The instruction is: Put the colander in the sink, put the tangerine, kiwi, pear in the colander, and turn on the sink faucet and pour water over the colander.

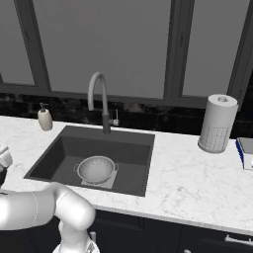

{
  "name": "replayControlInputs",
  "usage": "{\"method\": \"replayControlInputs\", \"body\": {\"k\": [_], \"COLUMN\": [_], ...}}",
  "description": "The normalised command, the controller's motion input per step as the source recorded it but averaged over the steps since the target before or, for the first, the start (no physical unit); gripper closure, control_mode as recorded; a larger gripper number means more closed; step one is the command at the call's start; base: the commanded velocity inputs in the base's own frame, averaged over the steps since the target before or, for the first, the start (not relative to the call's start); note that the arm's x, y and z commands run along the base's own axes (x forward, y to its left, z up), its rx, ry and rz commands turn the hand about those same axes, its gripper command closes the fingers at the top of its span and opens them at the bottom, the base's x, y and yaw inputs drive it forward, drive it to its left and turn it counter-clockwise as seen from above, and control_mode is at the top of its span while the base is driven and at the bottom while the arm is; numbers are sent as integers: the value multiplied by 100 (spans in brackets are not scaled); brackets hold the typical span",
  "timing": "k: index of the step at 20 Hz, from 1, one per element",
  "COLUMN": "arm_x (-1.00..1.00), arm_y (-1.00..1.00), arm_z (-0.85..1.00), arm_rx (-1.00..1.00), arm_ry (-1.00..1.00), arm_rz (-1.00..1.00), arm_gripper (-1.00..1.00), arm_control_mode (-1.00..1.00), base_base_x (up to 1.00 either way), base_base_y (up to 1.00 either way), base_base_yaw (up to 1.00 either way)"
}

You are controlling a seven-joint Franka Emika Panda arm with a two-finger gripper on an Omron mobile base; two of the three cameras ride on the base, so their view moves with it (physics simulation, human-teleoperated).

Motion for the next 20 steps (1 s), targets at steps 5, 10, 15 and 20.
{"method": "replayControlInputs", "body": {"k": [5, 10, 15, 20], "arm_x": [-1, 0, 0, 0], "arm_y": [-5, 1, 6, 0], "arm_z": [-17, -14, -16, -17], "arm_rx": [0, 0, 0, 0], "arm_ry": [0, 0, 0, 0], "arm_rz": [-4, -1, 0, 0], "arm_gripper": [-100, -100, -100, -100], "arm_control_mode": [-100, -100, -100, -100], "base_base_x": [0, 0, 0, 0], "base_base_y": [0, 0, 0, 0], "base_base_yaw": [0, 0, 0, 0]}}
